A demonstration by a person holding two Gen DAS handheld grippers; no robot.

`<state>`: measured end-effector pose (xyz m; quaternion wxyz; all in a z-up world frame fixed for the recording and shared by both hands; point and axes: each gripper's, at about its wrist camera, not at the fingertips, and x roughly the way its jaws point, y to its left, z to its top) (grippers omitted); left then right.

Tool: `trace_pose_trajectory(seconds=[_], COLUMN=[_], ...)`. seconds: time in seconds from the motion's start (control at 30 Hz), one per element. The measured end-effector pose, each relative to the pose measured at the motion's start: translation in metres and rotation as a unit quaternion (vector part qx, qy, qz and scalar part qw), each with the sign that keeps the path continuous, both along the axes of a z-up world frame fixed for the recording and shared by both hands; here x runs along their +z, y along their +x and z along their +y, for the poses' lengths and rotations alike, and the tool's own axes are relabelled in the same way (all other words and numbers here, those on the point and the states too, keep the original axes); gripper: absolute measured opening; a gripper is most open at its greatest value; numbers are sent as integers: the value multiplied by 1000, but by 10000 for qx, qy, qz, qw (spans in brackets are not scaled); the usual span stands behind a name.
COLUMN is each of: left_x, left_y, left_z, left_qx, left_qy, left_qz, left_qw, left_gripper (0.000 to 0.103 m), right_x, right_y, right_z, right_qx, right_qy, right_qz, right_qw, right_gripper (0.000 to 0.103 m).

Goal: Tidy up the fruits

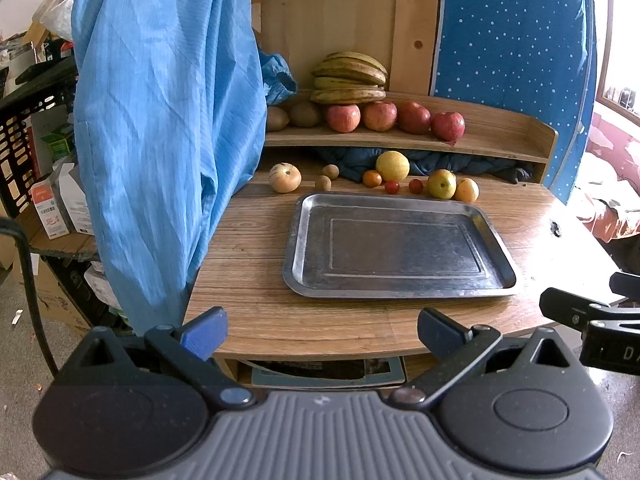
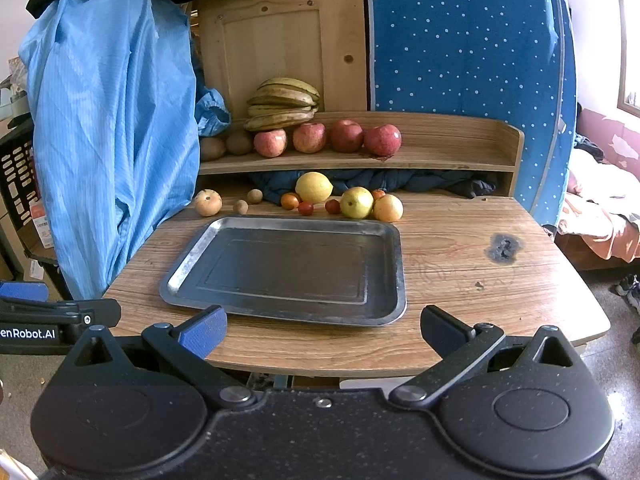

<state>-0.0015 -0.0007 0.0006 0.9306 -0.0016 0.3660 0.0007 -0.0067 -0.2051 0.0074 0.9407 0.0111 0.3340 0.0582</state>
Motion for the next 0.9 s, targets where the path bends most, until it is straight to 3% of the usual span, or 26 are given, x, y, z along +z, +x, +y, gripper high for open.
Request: trace_pose_trajectory(seconds=[0.9], left_x=[-8], left_y=[18], left_z=[-17], left_qx=[-30], left_qy=[6], left_qz=[138], left_qw=[9999], left_gripper=[103], right_x=[-9], right_y=[14], right_z=[-9], right_qx=[-12], right_qy=[12], right_qz=[104], right_qw=[9999], right_gripper=[103])
